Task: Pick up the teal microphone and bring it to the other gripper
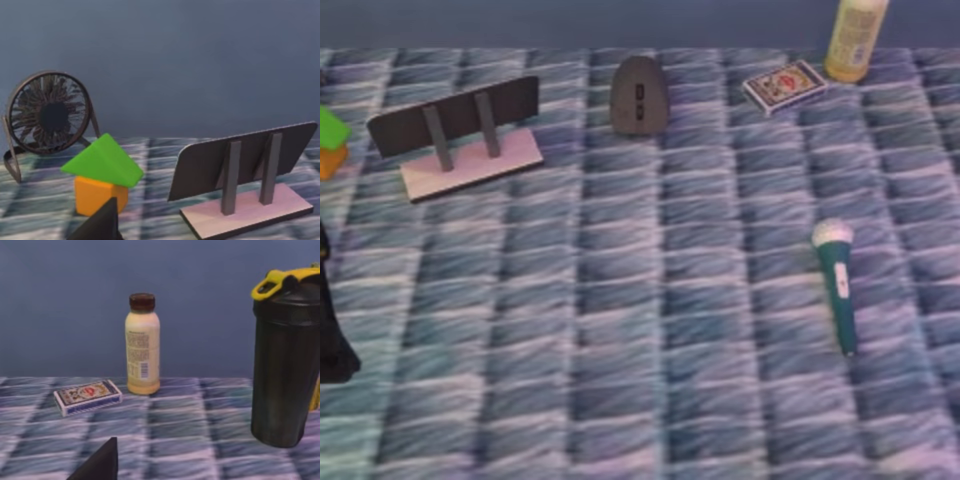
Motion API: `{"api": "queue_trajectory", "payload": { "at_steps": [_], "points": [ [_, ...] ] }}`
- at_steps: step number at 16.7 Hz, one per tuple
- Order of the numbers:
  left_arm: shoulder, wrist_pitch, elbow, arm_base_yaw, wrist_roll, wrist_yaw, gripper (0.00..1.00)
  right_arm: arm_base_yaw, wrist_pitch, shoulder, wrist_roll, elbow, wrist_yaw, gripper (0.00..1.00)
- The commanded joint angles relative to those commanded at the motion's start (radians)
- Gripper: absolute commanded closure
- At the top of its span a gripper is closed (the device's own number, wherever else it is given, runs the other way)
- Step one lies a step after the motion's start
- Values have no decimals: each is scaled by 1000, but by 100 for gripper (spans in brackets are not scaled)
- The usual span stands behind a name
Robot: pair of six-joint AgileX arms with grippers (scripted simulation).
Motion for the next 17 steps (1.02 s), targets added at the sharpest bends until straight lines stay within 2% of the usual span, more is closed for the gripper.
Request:
{"api": "queue_trajectory", "payload": {
  "at_steps": [4, 8, 17],
  "points": [
    [0, 0, 0, 0, 0, 0, 0, 11, -20, 31, 10, 29, 0, 0],
    [0, 0, 0, 0, 0, 0, 0, 64, -126, 222, 66, 182, 5, 0],
    [0, 0, 0, 0, 0, 0, 0, 252, -537, 1106, 267, 719, 28, 0]
  ]
}}
